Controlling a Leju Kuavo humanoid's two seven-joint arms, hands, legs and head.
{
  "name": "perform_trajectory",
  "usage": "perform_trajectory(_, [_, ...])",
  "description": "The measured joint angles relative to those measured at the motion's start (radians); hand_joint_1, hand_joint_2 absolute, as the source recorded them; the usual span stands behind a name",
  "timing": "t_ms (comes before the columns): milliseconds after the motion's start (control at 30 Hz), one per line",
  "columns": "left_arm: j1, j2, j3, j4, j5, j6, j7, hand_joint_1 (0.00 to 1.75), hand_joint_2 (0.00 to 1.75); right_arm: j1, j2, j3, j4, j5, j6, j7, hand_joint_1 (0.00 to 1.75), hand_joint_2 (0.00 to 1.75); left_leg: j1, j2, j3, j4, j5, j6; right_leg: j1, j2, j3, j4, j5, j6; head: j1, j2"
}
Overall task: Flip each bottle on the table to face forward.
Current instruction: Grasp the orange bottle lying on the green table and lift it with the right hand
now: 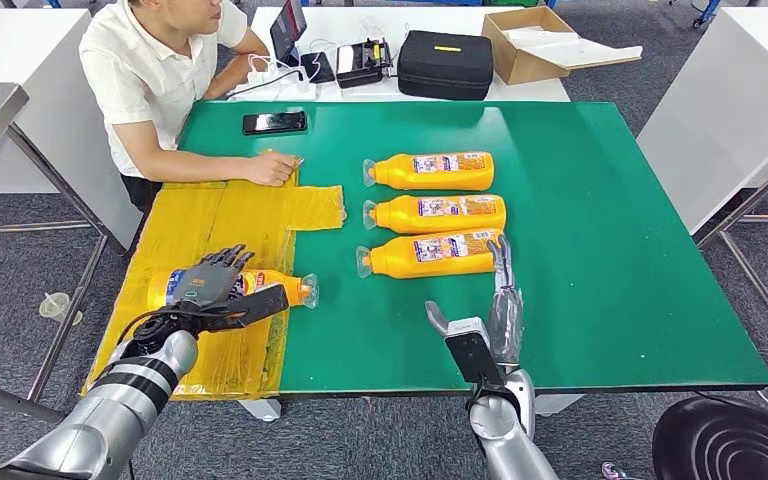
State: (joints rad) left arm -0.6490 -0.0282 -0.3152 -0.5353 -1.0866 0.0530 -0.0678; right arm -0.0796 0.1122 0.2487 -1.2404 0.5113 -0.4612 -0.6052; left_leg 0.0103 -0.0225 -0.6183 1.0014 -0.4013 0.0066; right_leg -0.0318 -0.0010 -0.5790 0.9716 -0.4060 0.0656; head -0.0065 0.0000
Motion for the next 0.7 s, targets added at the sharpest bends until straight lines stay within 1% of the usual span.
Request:
perform_trajectory(100, [-0.002, 0.005, 0.003, -0.001, 0.081, -0.057, -0.078, 0.00, 1.75, -0.004, 0.000, 0.000, 0.009, -0.007, 0.000, -0.010, 0.00, 1.75, 0.000, 0.000, 0.000, 0.000, 0.000, 0.000, 0.000, 0.000, 0.000, 0.000, 0.000, 0.000, 0.000, 0.000])
perform_trajectory(233, [-0.002, 0.025, 0.014, -0.017, 0.230, -0.195, -0.210, 0.00, 1.75, -0.021, 0.000, 0.000, 0.034, -0.029, -0.002, -0.036, 0.00, 1.75, 0.000, -0.002, 0.000, 0.000, 0.000, 0.000, 0.000, -0.001, 0.001, 0.000, 0.000, 0.000, 0.000, 0.000])
perform_trajectory(333, [0.000, 0.052, 0.011, -0.031, 0.319, -0.270, -0.256, 0.00, 1.75, -0.035, -0.001, 0.001, 0.059, -0.048, -0.003, -0.053, 0.00, 1.75, 0.000, -0.002, 0.000, 0.000, 0.000, 0.000, 0.000, -0.001, 0.001, 0.000, 0.000, 0.000, 0.000, 0.000])
perform_trajectory(400, [0.002, 0.072, -0.003, -0.036, 0.379, -0.296, -0.275, 0.00, 1.75, -0.045, -0.001, 0.003, 0.077, -0.059, -0.004, -0.061, 0.00, 1.75, 0.000, -0.001, 0.001, 0.000, 0.000, 0.000, 0.000, 0.000, 0.001, 0.000, 0.000, 0.000, 0.000, 0.000])
perform_trajectory(467, [0.008, 0.087, -0.020, -0.043, 0.423, -0.296, -0.289, 0.00, 1.75, -0.052, -0.001, 0.006, 0.092, -0.065, -0.005, -0.066, 0.00, 1.75, 0.000, 0.000, 0.001, 0.000, 0.000, 0.000, 0.000, 0.000, 0.001, 0.000, 0.000, 0.000, 0.000, 0.000])
perform_trajectory(567, [0.028, 0.097, -0.049, -0.073, 0.443, -0.244, -0.291, 0.00, 1.75, -0.055, -0.001, 0.007, 0.104, -0.063, -0.016, -0.067, 0.00, 1.75, 0.000, 0.000, 0.001, 0.000, 0.000, 0.000, 0.000, 0.000, 0.000, 0.000, 0.000, 0.000, 0.000, 0.000])
perform_trajectory(633, [0.048, 0.100, -0.081, -0.119, 0.421, -0.199, -0.271, 0.00, 1.75, -0.054, -0.003, 0.007, 0.107, -0.054, -0.025, -0.062, 0.00, 1.75, 0.000, 0.000, 0.000, 0.000, 0.000, 0.000, 0.000, 0.000, -0.002, 0.000, 0.000, 0.000, 0.000, 0.000])
perform_trajectory(700, [0.067, 0.107, -0.129, -0.186, 0.399, -0.187, -0.247, 0.00, 1.75, -0.050, -0.005, 0.006, 0.107, -0.043, -0.027, -0.057, 0.00, 1.75, 0.000, 0.000, -0.003, 0.000, 0.000, 0.000, 0.000, 0.000, -0.004, 0.000, 0.000, 0.000, 0.000, 0.000])
